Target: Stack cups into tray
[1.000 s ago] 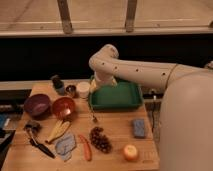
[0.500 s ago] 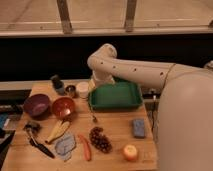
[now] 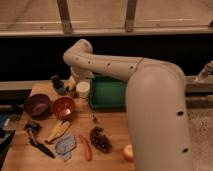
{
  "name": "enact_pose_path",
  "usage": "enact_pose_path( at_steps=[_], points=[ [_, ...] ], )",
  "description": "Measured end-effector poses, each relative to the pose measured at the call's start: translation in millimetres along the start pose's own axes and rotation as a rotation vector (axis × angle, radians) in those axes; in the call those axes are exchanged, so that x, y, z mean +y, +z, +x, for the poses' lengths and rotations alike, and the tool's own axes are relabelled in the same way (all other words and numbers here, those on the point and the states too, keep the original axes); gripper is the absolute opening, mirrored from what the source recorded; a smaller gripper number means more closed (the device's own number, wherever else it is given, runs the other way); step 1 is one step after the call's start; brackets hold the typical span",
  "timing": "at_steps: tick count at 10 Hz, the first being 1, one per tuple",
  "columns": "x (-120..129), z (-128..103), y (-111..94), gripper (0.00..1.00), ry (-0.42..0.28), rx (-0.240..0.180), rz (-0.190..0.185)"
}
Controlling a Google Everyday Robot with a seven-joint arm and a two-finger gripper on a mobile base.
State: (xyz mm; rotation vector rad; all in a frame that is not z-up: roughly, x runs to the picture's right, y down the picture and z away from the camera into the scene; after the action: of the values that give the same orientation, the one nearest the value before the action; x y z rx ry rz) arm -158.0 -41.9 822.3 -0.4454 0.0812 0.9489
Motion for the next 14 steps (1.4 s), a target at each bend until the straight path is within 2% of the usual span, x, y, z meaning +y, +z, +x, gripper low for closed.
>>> enact_pose_path(
  at_steps=[3,4,9,11,14],
  points=[
    [44,-33,3,0.8,-0.121,-0.035,-0.044],
    [60,-39,3,0.8,-0.159,-0.058,-0.079],
    [64,-40,4,0.8,-0.166,-0.066,-0.089],
    [69,-38,25,0.8,-0.158,-0.062,-0.099],
    [75,-39,55,0.8,-0.162,-0.035,-0.129]
  ],
)
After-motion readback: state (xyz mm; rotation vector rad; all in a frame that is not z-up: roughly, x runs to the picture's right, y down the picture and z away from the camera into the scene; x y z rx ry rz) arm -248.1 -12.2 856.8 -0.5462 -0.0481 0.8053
